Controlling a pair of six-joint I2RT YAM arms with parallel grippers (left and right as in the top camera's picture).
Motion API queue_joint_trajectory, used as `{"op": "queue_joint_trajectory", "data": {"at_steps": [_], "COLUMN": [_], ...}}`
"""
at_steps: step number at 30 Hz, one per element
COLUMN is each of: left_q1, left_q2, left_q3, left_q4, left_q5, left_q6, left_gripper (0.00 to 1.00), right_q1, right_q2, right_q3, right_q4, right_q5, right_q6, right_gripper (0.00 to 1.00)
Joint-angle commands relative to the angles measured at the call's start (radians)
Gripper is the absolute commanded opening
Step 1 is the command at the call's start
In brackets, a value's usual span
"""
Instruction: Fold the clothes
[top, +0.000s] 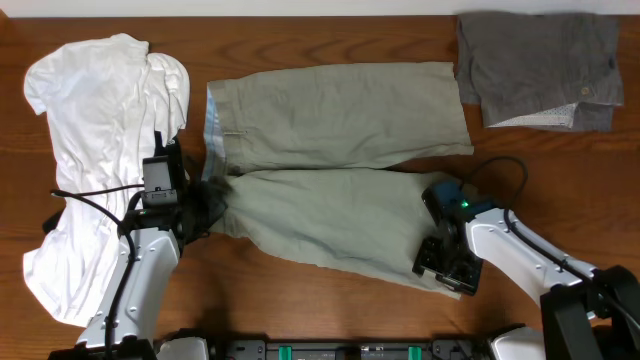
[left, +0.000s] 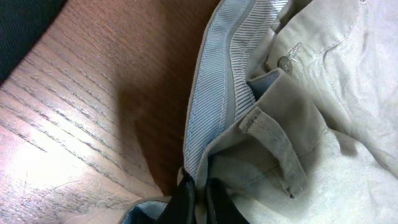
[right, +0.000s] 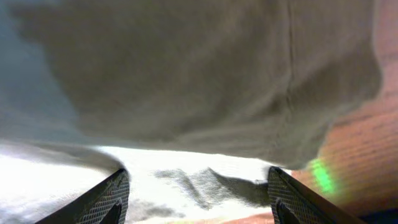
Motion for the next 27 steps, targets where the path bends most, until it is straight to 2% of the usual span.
{"op": "queue_joint_trajectory", "data": {"at_steps": [1,13,19,27], "left_q1": [0.008,0.008,0.008,0.008], "left_q2": [-0.006,-0.006,-0.006,-0.006], "left_q3": [0.016,0.016,0.016,0.016], "left_q4": [0.0,-0.001,-0.001,-0.002], "left_q5": [-0.027,-0.027,-0.026,-0.026], "left_q6": [0.018,0.023,0.025,0.025], "left_gripper": [0.06,0.06,0.06,0.06], "right_q1": [0.009,0.009,0.009,0.01], "right_q2": [0.016,0.016,0.016,0.016], "right_q3": [-0.01,-0.01,-0.01,-0.01], "right_q4": [-0.012,-0.089,-0.103,-0.098], "right_q5": [-0.034,-0.178,-0.163,-0.049], "right_q6": [0.021,-0.035,-0.035,0.027], "right_gripper": [0.7,0.74,0.74,0.66]}}
